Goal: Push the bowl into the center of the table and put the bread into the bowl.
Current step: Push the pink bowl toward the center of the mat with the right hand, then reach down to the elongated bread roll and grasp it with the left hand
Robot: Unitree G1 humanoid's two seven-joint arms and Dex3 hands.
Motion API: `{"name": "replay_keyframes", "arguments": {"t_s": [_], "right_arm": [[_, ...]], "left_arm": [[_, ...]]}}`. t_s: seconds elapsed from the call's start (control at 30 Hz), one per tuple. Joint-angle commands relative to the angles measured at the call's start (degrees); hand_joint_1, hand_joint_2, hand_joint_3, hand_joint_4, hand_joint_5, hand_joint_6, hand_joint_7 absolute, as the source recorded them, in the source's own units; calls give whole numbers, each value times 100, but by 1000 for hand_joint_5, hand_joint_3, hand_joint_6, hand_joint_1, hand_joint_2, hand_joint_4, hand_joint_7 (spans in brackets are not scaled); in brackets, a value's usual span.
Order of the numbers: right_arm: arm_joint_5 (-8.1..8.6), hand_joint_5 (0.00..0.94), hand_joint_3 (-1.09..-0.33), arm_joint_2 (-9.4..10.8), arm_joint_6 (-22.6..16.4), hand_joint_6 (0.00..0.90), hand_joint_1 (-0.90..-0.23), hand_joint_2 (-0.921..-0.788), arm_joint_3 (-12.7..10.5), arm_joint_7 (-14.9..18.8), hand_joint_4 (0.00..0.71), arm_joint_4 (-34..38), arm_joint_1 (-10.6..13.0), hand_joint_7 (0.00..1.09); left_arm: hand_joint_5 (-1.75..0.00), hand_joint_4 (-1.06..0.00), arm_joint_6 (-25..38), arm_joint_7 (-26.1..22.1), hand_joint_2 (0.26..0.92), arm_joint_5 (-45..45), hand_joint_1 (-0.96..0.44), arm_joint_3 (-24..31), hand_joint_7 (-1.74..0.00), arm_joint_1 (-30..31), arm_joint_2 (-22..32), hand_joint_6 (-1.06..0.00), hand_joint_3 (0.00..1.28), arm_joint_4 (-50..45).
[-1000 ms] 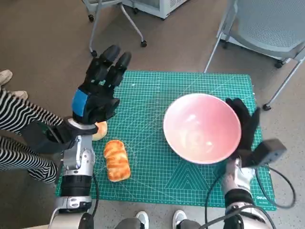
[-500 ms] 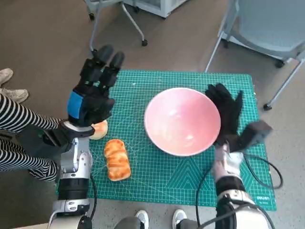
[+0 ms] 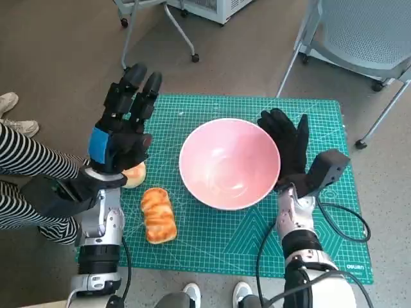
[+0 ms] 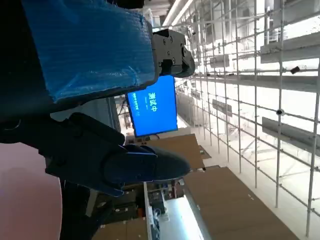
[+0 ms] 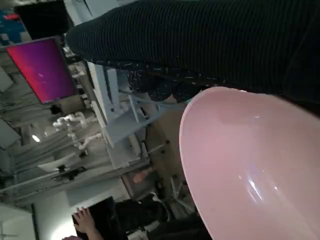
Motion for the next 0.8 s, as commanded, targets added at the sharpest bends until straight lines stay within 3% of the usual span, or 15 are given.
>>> {"name": "replay_keyframes", "arguments": {"t_s": [0.03,0.47,0.7,0.8], "right_arm": [[-121,1,-860,-78,58,128,-581,-921,29,-115,153,52,14,374],[-259,1,-859,-381,-616,135,-580,-921,89,-255,155,-526,113,381],[-220,4,-806,-441,-1043,128,-655,-921,261,-30,163,-1422,371,402],[-143,7,-777,-485,-1198,127,-682,-921,374,209,170,-2062,595,418]], "left_arm": [[-52,-73,-6,32,921,100,-654,-65,-408,61,-16,1,386,-117],[-45,-76,-41,-11,921,150,-656,-106,-400,-66,-59,1,390,49],[-44,-81,-42,-24,921,173,-657,-173,-401,-144,-80,1,390,75],[-43,-84,-3,-18,921,174,-658,-229,-403,-149,-94,1,389,-38]]}}
